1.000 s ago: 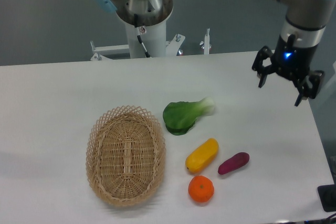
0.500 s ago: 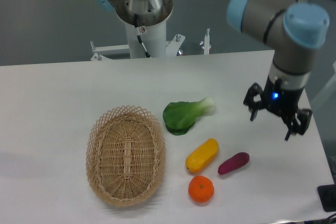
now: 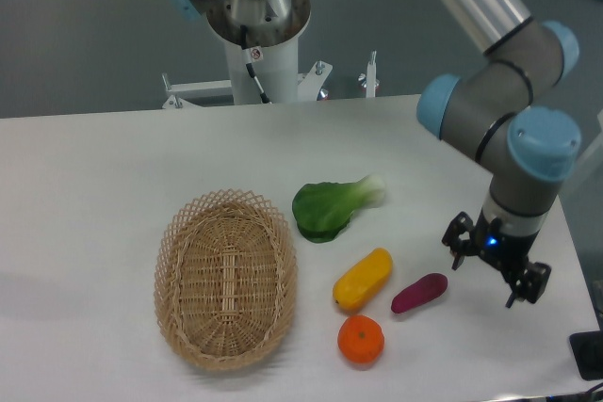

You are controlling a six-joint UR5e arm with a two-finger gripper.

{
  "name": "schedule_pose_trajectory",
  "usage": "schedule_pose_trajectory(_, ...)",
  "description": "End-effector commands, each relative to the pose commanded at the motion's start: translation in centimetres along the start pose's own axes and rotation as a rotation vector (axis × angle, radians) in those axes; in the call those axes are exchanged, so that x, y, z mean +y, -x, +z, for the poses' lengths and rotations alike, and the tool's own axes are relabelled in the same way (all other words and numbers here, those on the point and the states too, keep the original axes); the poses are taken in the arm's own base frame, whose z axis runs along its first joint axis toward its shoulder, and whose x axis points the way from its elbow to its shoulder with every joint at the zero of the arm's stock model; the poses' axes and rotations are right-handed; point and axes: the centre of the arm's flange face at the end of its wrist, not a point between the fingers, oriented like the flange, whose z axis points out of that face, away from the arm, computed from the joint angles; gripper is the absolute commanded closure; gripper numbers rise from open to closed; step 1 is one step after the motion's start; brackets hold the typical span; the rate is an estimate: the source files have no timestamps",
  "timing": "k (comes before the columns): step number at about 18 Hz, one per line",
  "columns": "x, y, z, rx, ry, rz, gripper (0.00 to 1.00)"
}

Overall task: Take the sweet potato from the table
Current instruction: 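Move the open gripper down toward the purple sweet potato, then lower the gripper around the sweet potato and close on it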

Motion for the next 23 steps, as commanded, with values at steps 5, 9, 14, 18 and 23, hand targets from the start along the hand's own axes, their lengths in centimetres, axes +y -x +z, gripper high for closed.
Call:
schedule_pose_trajectory(5, -0.7, -1.3, 1.8, 0.019, 0.009, 0.012, 0.00)
schedule_pose_trajectory(9, -0.5, -2.3, 2.9, 0.043, 0.012, 0.009, 0.00)
schedule_pose_trajectory(14, -0.2, -3.4, 3.6, 0.067, 0.040, 0.019, 0.00)
schedule_pose_trajectory(18, -0.7, -3.9, 4.3, 0.068, 0.057, 0.027, 0.00)
schedule_pose_trajectory(23, -0.8, -4.1, 4.9, 0.059, 0.065, 0.031, 0.15)
